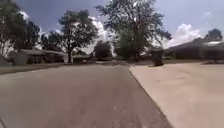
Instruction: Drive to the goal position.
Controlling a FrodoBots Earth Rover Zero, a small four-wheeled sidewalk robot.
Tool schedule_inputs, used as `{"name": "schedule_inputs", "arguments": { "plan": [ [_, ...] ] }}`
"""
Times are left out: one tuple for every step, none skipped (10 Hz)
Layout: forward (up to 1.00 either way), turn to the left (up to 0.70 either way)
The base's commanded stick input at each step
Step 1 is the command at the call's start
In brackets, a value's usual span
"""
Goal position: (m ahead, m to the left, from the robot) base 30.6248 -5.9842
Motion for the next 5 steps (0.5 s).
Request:
{"name": "schedule_inputs", "arguments": {
  "plan": [
    [0.7,-0.26],
    [0.7,0.0],
    [0.7,0.0],
    [0.7,0.0],
    [0.7,0.0]
  ]
}}
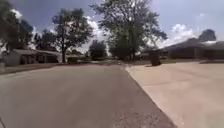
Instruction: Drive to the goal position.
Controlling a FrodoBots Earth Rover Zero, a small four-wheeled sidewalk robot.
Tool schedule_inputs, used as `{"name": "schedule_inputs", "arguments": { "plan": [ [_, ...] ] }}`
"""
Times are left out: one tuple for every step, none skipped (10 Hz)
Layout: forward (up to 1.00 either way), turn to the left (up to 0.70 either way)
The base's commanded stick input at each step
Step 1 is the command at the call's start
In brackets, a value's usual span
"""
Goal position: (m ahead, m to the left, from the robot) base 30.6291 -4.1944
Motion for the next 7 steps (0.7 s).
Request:
{"name": "schedule_inputs", "arguments": {
  "plan": [
    [0.7,0.0],
    [0.7,0.0],
    [0.7,0.0],
    [0.7,0.0],
    [0.7,0.0],
    [0.7,0.0],
    [0.7,0.0]
  ]
}}
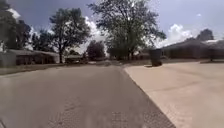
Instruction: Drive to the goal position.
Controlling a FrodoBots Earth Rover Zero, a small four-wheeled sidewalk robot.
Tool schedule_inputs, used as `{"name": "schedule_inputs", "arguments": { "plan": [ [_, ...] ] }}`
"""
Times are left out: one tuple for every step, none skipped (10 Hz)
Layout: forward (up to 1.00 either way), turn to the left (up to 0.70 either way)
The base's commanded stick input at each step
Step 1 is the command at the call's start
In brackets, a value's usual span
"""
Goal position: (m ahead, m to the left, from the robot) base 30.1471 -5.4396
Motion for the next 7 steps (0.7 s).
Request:
{"name": "schedule_inputs", "arguments": {
  "plan": [
    [0.7,0.0],
    [0.7,0.0],
    [0.7,0.0],
    [0.7,0.0],
    [0.7,0.0],
    [0.7,0.0],
    [0.7,0.0]
  ]
}}
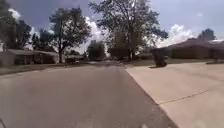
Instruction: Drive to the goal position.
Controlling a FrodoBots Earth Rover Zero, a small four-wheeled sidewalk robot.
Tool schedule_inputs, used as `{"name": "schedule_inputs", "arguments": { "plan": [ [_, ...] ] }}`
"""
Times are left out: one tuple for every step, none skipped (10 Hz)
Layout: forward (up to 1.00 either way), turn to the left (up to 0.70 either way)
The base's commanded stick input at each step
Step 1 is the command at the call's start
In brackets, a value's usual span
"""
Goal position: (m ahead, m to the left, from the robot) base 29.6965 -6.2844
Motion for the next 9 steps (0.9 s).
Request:
{"name": "schedule_inputs", "arguments": {
  "plan": [
    [0.7,0.0],
    [0.7,0.0],
    [0.7,0.0],
    [0.7,0.0],
    [0.7,0.0],
    [0.7,0.0],
    [0.7,0.0],
    [0.7,0.0],
    [0.7,0.0]
  ]
}}
